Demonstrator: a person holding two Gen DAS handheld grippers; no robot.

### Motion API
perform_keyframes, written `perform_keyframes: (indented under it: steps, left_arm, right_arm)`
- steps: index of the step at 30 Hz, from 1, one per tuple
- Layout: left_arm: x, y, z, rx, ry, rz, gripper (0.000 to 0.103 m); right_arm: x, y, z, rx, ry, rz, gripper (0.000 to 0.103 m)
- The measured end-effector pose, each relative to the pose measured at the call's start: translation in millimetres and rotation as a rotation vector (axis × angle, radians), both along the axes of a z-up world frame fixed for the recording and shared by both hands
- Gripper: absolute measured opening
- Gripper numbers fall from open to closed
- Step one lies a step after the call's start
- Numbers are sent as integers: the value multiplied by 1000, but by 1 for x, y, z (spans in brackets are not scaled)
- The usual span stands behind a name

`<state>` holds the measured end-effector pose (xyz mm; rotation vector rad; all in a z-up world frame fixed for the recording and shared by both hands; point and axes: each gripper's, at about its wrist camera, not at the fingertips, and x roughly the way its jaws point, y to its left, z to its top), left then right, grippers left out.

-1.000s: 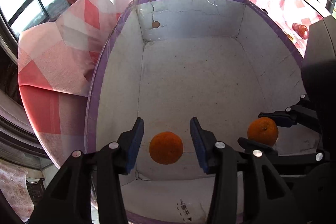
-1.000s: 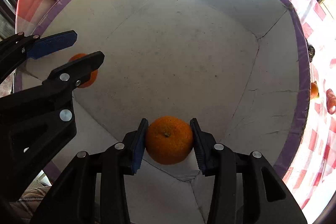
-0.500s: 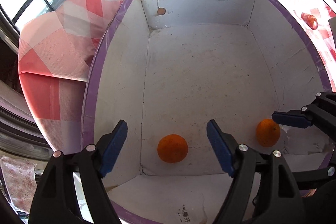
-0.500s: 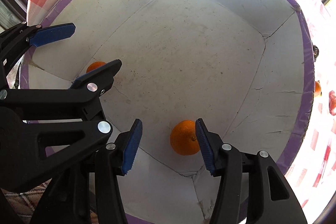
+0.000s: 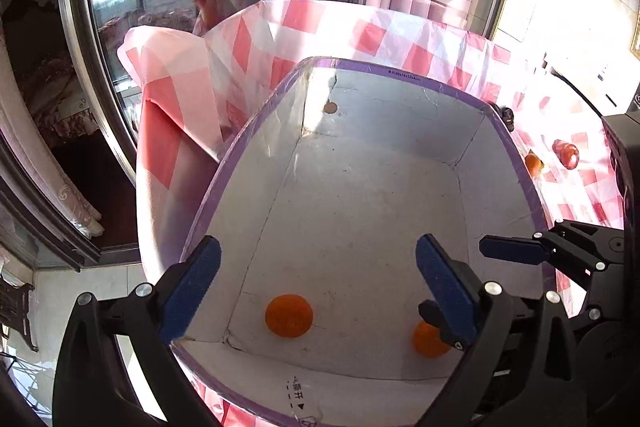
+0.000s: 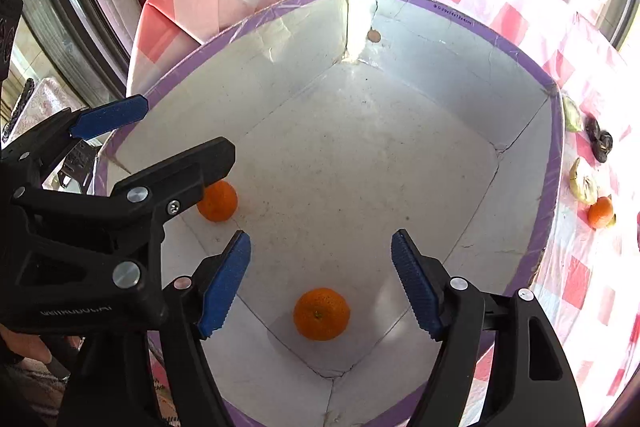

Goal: Organize fruits
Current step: 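Lower the orange into the box and open the right tool, then move both tools back over the wrapped apple halves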

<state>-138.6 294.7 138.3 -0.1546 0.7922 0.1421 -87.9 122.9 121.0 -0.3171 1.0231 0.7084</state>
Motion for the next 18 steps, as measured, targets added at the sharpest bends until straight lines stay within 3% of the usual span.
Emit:
perform_keyframes:
  steps: [3,7,13,18]
  left_arm:
    - [2,-23,25,1,-118,6,101]
    - [14,-65,45,1,-191,-6,101]
    - [46,-146,57,30,-199,-161,101]
    - [67,-228,39,64,-115,-379,101]
  right_arm:
    - [2,-16,22,92,-82,-27,77]
    - [28,-45,40,179,-172,-114,79]
    - [60,-138,32,207,-146,-398,79]
    - [84,-220,-10,167,-40,-635,80]
